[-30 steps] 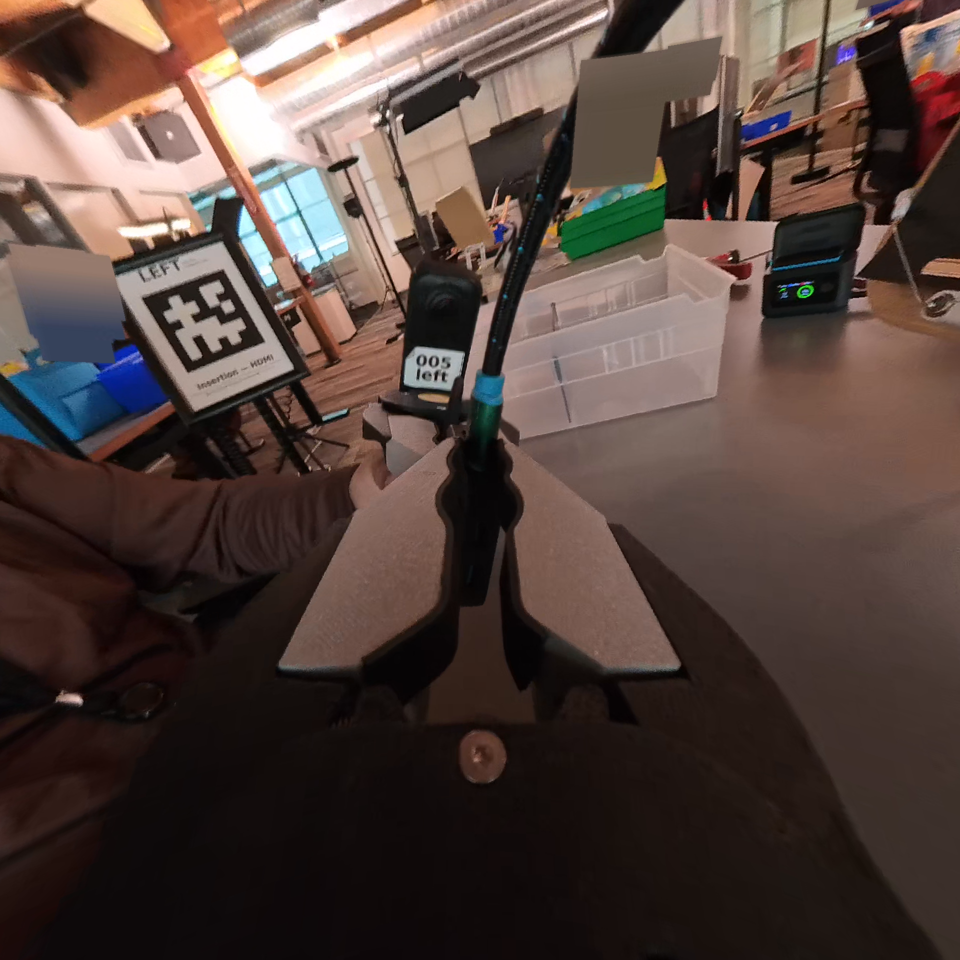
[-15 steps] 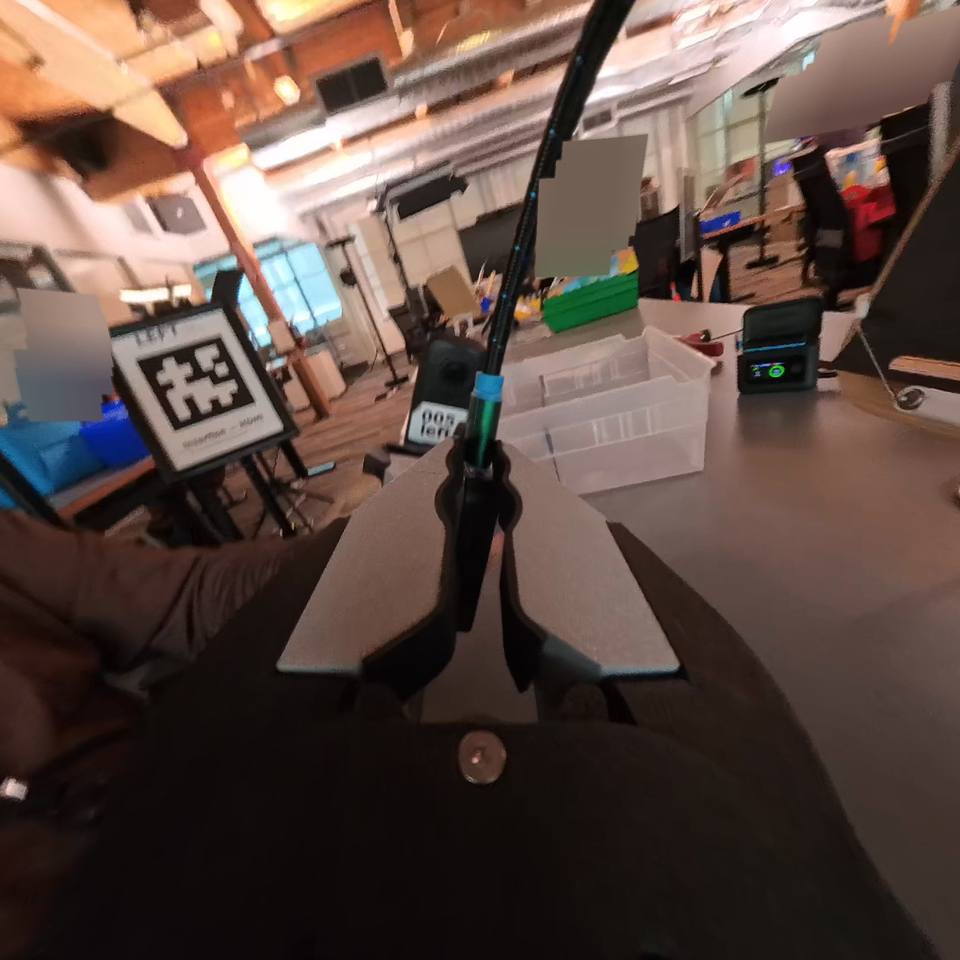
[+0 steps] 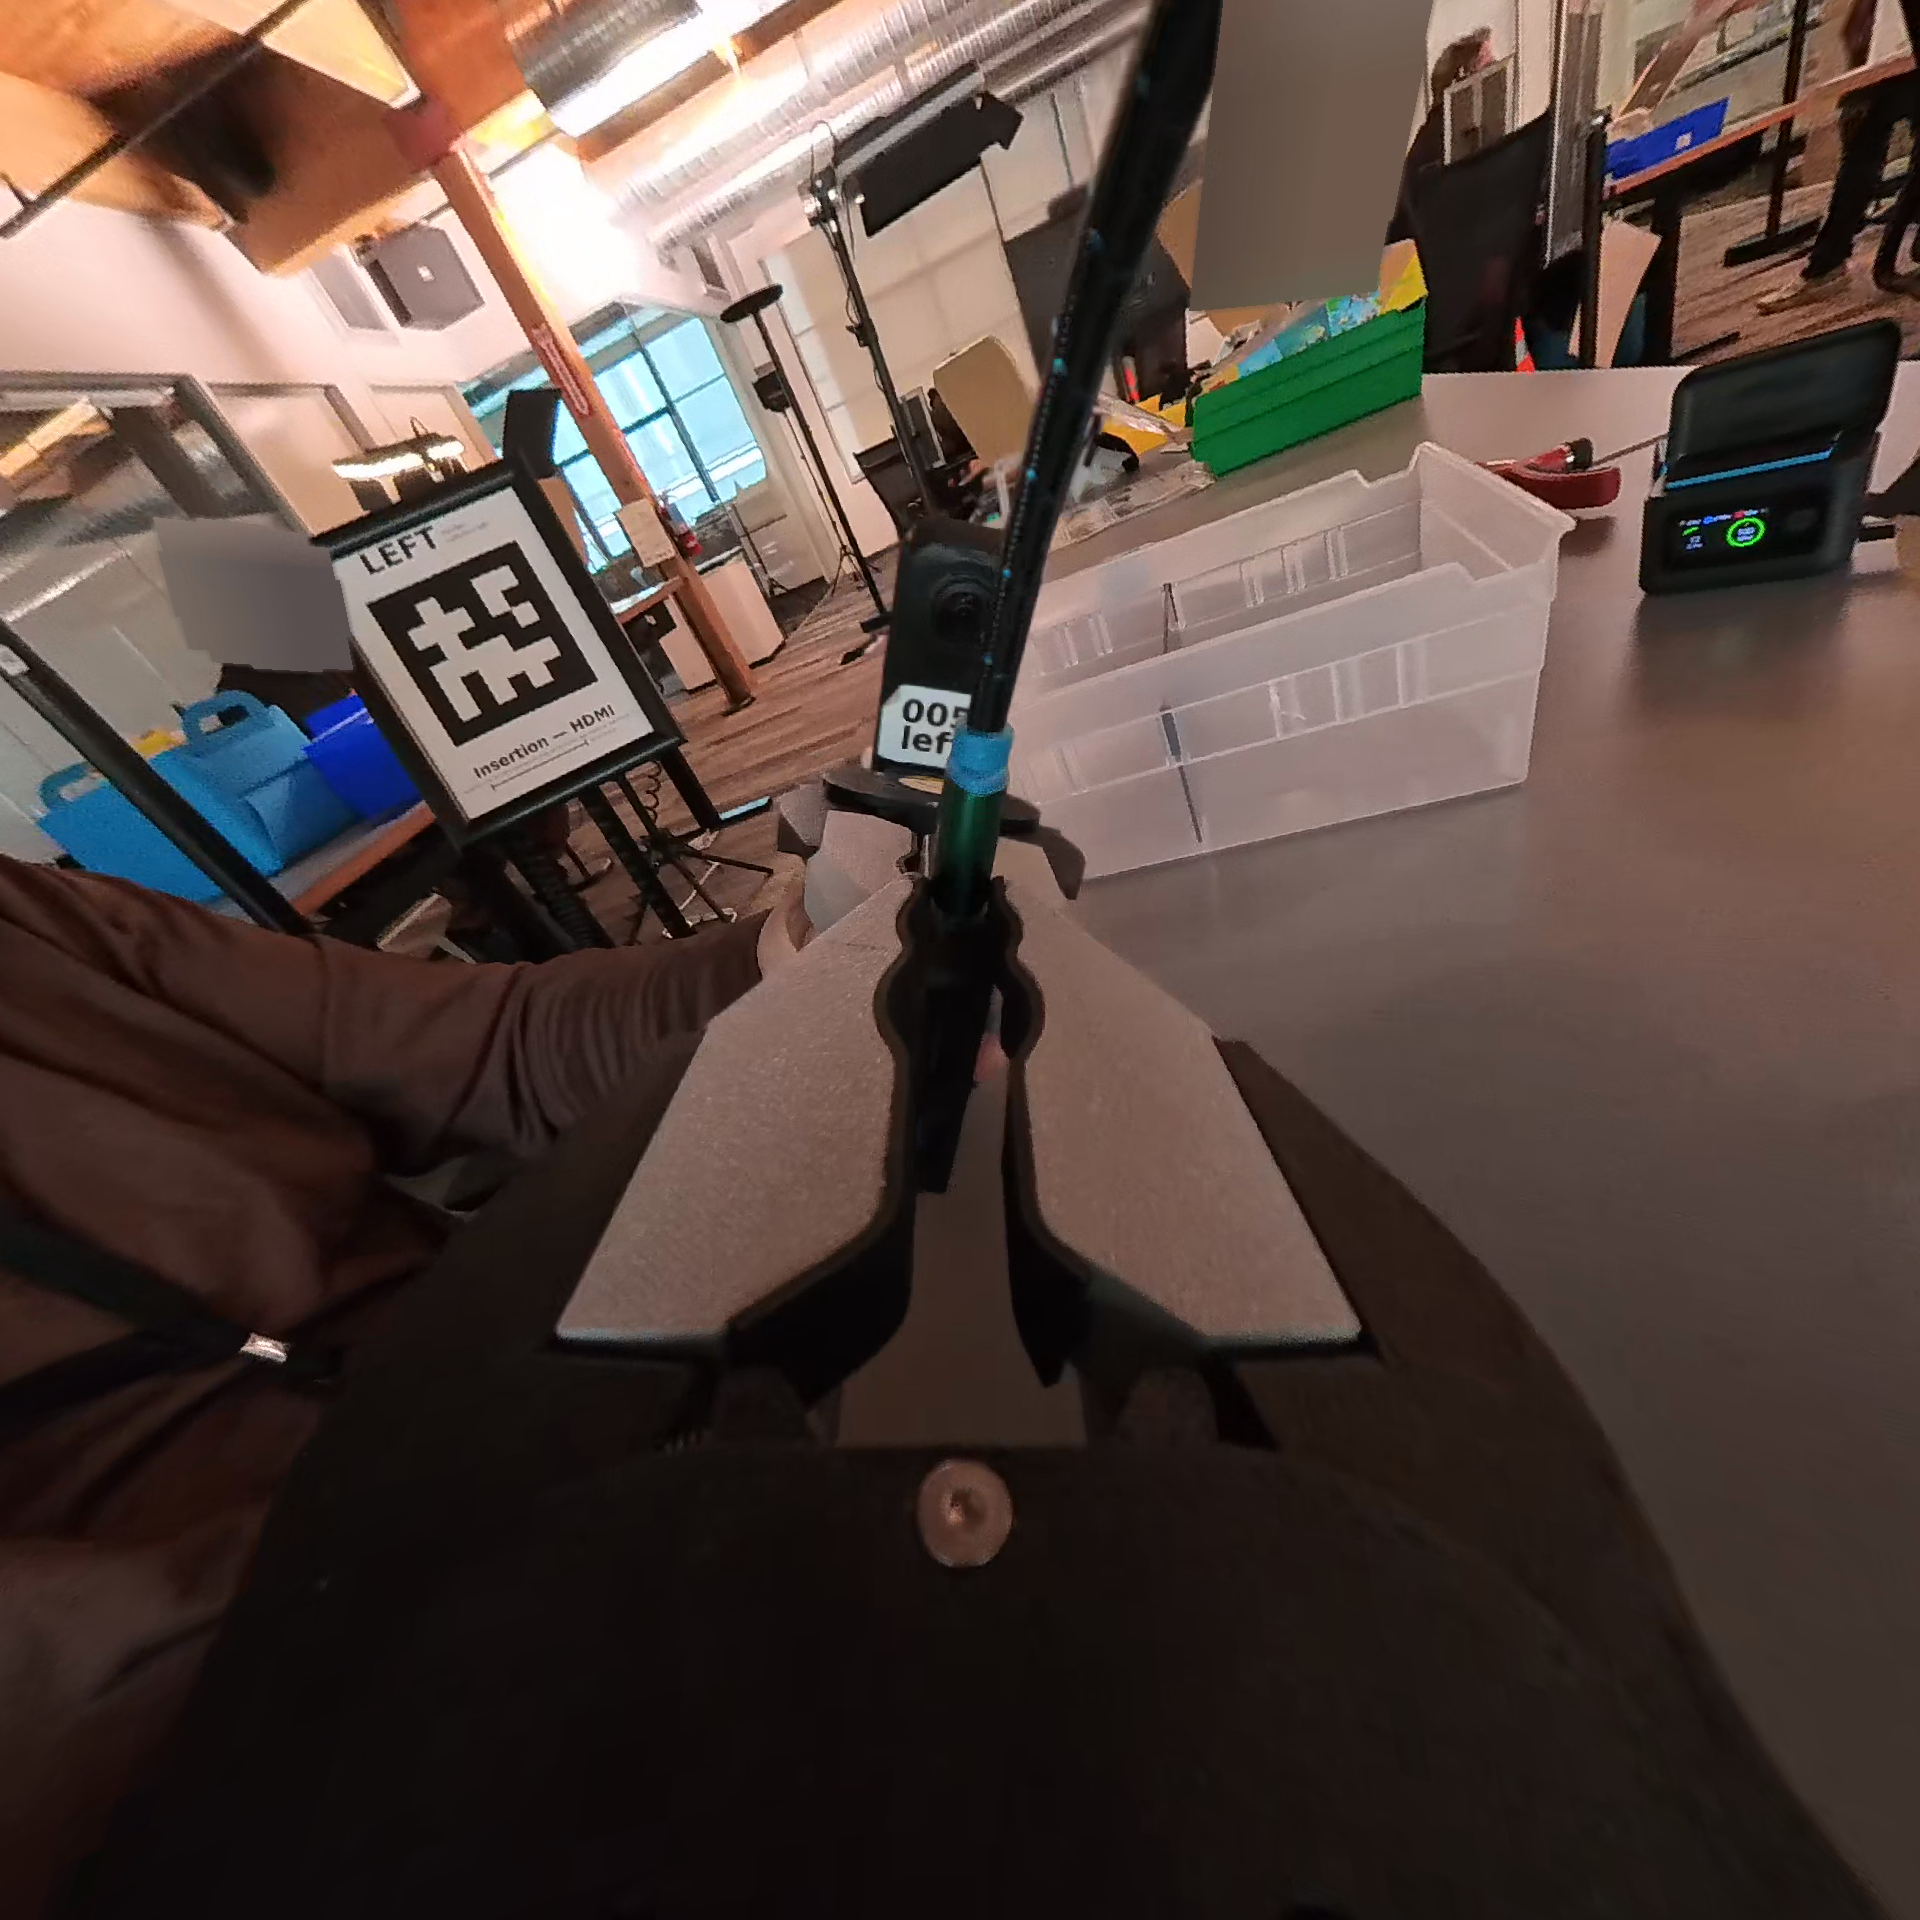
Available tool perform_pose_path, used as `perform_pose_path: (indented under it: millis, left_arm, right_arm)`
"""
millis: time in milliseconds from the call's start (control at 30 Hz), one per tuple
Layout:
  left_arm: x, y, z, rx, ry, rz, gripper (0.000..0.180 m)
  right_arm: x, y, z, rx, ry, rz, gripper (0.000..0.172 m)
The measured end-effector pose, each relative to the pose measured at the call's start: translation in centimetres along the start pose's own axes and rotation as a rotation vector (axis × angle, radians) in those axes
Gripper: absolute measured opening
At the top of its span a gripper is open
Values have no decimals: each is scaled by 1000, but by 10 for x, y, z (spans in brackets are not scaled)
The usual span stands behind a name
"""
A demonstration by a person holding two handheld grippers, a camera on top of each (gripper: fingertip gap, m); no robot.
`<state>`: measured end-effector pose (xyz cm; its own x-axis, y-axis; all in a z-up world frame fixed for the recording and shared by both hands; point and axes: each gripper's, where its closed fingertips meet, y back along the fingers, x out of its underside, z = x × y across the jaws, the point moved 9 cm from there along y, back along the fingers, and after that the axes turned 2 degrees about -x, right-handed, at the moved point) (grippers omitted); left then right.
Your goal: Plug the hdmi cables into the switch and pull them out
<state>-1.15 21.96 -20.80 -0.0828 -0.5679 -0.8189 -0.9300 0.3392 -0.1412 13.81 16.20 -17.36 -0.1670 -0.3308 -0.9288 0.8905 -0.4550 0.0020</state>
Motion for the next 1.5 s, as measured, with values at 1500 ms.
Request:
perform_pose_path:
  millis: [1500]
  left_arm:
    - [28,-25,-34,-96,-379,125,9]
  right_arm:
    - [0,272,55,920,-365,873,7]
